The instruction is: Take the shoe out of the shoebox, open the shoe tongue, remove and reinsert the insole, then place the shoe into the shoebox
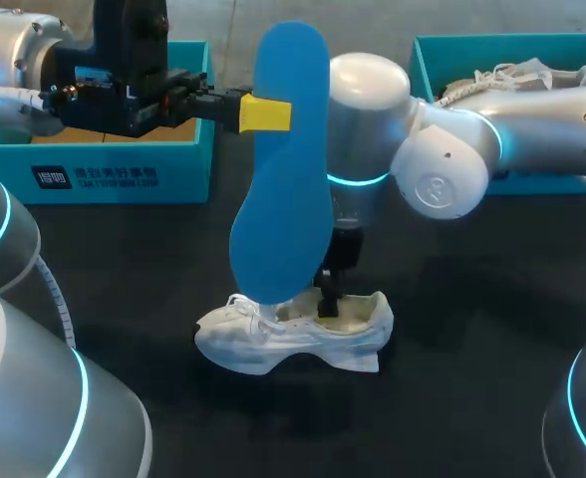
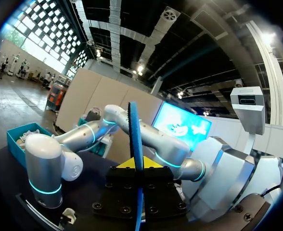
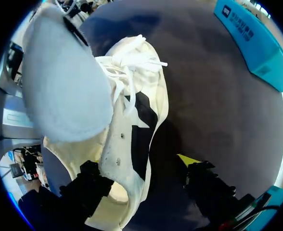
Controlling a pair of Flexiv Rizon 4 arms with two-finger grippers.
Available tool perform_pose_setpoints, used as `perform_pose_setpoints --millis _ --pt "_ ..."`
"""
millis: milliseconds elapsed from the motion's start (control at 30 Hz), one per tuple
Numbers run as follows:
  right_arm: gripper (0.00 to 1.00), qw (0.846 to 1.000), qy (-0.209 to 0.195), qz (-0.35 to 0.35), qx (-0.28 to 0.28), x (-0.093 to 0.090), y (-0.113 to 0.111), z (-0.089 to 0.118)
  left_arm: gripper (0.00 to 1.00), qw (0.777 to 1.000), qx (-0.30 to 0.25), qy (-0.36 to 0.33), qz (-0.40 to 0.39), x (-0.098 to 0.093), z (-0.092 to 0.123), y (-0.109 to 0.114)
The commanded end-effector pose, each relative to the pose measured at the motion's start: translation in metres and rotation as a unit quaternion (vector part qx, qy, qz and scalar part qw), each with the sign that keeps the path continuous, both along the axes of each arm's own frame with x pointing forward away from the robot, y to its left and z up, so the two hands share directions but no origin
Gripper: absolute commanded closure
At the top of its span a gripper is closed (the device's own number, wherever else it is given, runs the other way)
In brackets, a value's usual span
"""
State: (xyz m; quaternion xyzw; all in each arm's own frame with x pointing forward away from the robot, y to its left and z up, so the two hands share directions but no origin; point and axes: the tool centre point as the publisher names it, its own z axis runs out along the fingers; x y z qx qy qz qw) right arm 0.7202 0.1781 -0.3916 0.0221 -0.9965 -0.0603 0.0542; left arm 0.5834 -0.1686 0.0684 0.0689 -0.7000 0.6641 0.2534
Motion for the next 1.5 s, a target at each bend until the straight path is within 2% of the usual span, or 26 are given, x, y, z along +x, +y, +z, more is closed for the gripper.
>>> perform_pose_setpoints --millis 33,300,500,633,1000,1200,1500 --pt "0.98 1.000 0.000 -0.002 -0.003 0.001 0.004 -0.007 1.00 1.000 0.000 0.000 -0.001 0.000 0.000 -0.001" --pt "1.00 1.000 -0.002 -0.007 -0.012 -0.002 0.005 -0.009 1.00 1.000 0.000 0.000 -0.001 0.000 0.000 -0.001" --pt "1.00 1.000 -0.007 -0.011 -0.019 -0.003 0.009 -0.003 1.00 1.000 0.000 0.000 -0.001 0.000 0.000 -0.001" --pt "1.00 0.999 -0.013 -0.028 -0.035 -0.003 0.010 0.005 1.00 1.000 0.000 0.000 -0.001 0.000 0.000 -0.001" --pt "1.00 0.995 -0.006 -0.095 -0.017 -0.009 0.005 0.038 1.00 1.000 0.000 0.000 -0.001 0.000 0.000 -0.001" --pt "1.00 0.984 -0.006 -0.176 0.001 -0.011 -0.005 0.043 1.00 1.000 0.000 0.000 -0.001 0.000 0.000 -0.001" --pt "1.00 0.953 -0.023 -0.303 0.021 -0.019 -0.013 0.053 1.00 1.000 0.000 0.000 -0.001 0.000 0.000 -0.001"
